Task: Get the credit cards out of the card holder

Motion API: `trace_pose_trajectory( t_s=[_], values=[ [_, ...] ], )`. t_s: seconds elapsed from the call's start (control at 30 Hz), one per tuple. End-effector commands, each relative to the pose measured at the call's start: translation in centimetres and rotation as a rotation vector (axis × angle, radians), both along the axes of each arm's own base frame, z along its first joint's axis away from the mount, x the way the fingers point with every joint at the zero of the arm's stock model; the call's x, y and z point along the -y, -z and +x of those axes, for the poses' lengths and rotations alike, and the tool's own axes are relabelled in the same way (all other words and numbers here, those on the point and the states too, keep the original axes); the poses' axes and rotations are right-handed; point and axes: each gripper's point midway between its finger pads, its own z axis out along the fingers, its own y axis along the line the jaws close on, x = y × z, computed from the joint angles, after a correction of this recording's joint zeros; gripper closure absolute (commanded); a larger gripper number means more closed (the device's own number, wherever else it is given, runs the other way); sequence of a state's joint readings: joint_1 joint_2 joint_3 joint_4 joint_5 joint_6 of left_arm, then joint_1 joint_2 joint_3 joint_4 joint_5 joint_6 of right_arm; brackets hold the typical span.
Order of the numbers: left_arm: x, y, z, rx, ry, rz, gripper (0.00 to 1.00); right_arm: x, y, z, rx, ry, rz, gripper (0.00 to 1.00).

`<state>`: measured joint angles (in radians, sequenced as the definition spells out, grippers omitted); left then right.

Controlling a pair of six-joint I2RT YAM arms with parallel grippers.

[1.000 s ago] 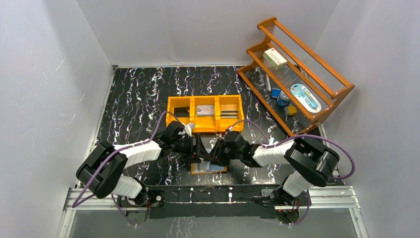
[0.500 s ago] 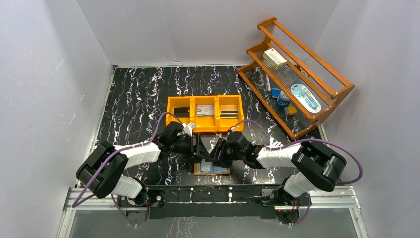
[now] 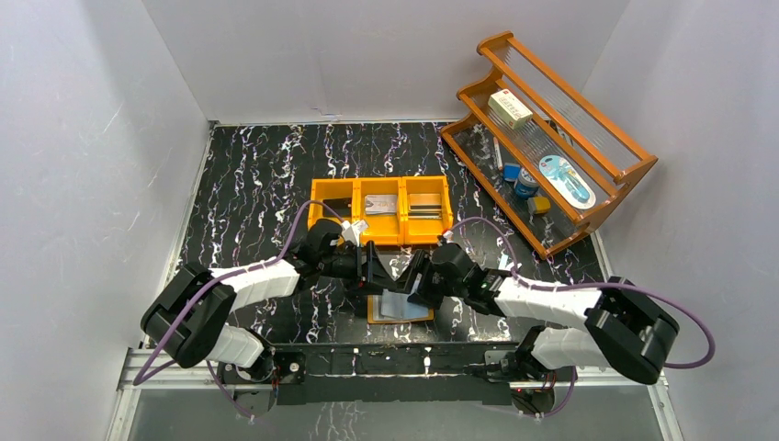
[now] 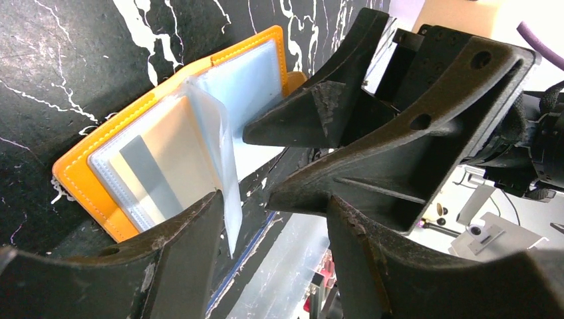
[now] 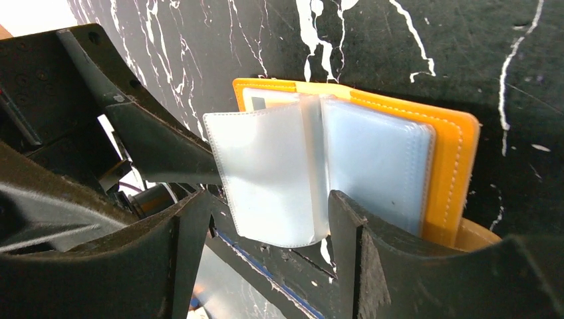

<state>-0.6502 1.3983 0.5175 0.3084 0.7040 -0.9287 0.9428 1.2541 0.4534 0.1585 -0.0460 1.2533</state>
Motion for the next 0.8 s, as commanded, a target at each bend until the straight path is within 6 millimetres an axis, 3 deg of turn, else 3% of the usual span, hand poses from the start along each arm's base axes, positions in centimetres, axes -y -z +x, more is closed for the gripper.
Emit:
trace_pose_trajectory(
  t_s=[0.0, 0.2, 0.4, 0.63, 0.77],
  values=[
    [0.5, -0.5, -0.3, 0.001, 0.032, -0.014, 0.44, 0.2, -2.5, 1.1, 0.065, 0.055, 0.052, 0.26],
    [1.2, -0.8, -0.4, -0.003, 0.056, -0.031, 0.43, 2.3, -3.0, 1.6, 0.092, 0.151, 0.023, 0.28],
    [3.5, -1.3, -0.8, 0.004, 0.12, -0.041, 0.43, 4.3, -5.0, 2.4, 0.156, 0.246, 0.048, 0.34],
    [5.4, -0.6, -0.4, -0.012, 0.123, -0.027, 0.44, 6.2, -6.1, 2.6, 0.195, 0.318, 0.056, 0.37],
    [5.8, 1.3, -0.5, -0.048, 0.142, 0.05, 0.44, 7.0, -6.2, 2.6, 0.2, 0.355, 0.073, 0.38]
  ],
)
